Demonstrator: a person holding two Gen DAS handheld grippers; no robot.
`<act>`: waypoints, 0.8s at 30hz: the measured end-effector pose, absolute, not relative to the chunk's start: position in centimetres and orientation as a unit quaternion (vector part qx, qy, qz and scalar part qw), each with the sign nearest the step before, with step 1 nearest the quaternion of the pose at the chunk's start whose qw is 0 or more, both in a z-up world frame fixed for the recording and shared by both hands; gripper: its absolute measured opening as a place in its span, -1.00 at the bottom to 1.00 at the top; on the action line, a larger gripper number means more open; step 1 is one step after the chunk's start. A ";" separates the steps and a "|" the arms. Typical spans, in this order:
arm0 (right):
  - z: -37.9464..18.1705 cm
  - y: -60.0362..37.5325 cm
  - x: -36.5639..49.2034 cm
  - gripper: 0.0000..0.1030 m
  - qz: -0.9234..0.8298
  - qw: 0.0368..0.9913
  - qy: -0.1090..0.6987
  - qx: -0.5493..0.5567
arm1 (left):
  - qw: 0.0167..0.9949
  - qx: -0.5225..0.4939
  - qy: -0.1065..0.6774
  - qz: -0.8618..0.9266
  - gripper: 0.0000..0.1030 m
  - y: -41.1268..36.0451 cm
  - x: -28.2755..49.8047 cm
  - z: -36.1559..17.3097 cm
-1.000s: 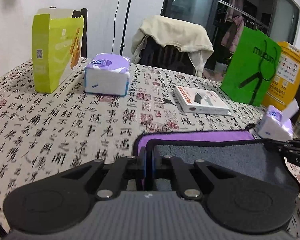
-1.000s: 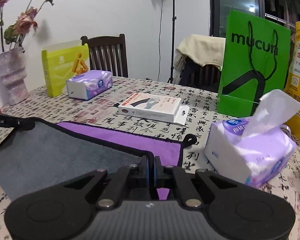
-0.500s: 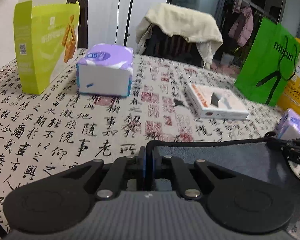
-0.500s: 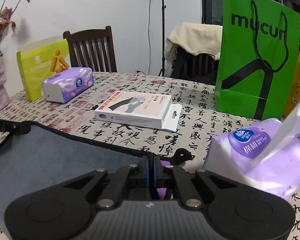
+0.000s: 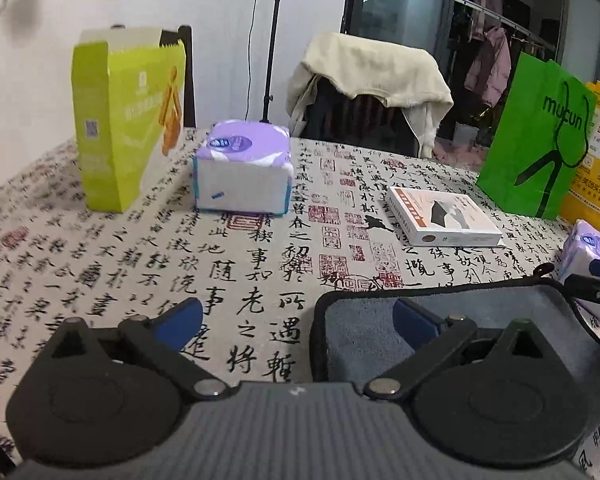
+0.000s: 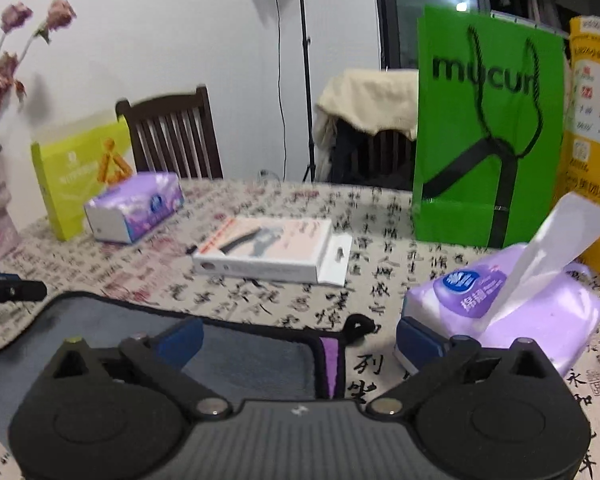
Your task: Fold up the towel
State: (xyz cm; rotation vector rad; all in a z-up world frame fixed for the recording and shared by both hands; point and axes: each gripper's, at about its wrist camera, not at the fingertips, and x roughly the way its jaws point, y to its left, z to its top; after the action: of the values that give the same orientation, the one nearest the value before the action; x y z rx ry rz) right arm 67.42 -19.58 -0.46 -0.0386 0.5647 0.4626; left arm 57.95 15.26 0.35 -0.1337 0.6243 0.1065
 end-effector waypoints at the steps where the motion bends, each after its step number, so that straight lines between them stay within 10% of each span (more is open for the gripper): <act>1: -0.3 -19.6 67.0 1.00 0.225 0.935 0.274 -0.019 | 0.949 -0.064 0.304 0.052 1.00 15.2 57.6 0.5; 24: 2.0 -21.4 56.0 1.00 0.212 0.943 0.256 -0.014 | 0.961 -0.033 0.271 0.040 1.00 11.9 46.3 2.8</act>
State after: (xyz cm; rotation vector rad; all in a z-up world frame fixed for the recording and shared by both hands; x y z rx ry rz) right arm 55.96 -21.38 1.96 -0.0292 0.5226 0.4318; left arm 46.31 11.86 2.81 -0.0670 0.5484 0.0807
